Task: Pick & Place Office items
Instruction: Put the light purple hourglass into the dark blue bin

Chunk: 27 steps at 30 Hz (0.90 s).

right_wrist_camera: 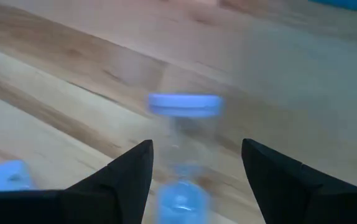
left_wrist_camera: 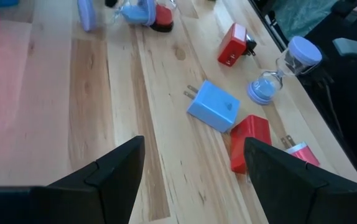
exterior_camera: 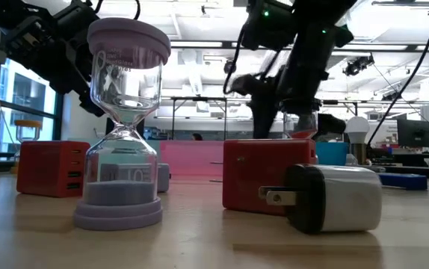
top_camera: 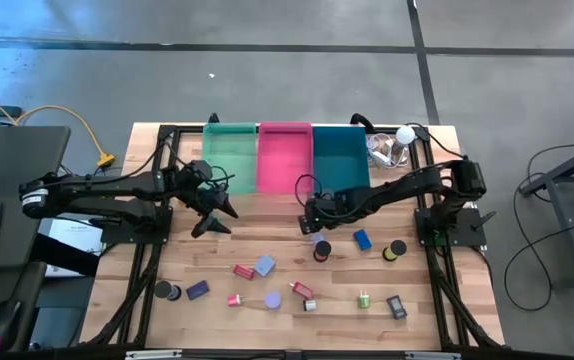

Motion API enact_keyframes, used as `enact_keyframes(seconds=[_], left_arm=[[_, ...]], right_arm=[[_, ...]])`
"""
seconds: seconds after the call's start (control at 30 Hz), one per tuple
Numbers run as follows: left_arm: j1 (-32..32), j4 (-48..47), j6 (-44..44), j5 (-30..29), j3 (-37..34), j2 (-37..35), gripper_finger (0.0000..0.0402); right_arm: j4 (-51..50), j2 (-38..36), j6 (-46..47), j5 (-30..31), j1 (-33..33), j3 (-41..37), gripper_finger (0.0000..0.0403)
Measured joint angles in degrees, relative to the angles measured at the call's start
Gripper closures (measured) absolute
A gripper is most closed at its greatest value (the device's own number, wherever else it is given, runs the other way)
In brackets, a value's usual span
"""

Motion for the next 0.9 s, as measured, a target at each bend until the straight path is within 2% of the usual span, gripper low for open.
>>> enact_keyframes(seconds=[0.7, 0.8, 0.9], left_arm=[[-3.2, -0.7, 1.3, -0.2, -0.1, 0.1, 0.0134], [-3.2, -0.8, 1.3, -0.2, -0.1, 0.3, 0.0134], [-3.2, -0.7, 1.3, -0.2, -0.1, 0.3, 0.0134]], right_arm=[[3.2, 7.3, -3.6, -2.6, -1.4, 0.3, 0.0171], [2.9, 7.3, -5.7, -2.8, -1.4, 0.3, 0.0191], [2.6, 7.4, -6.7, -2.6, -1.4, 0.2, 0.0238]])
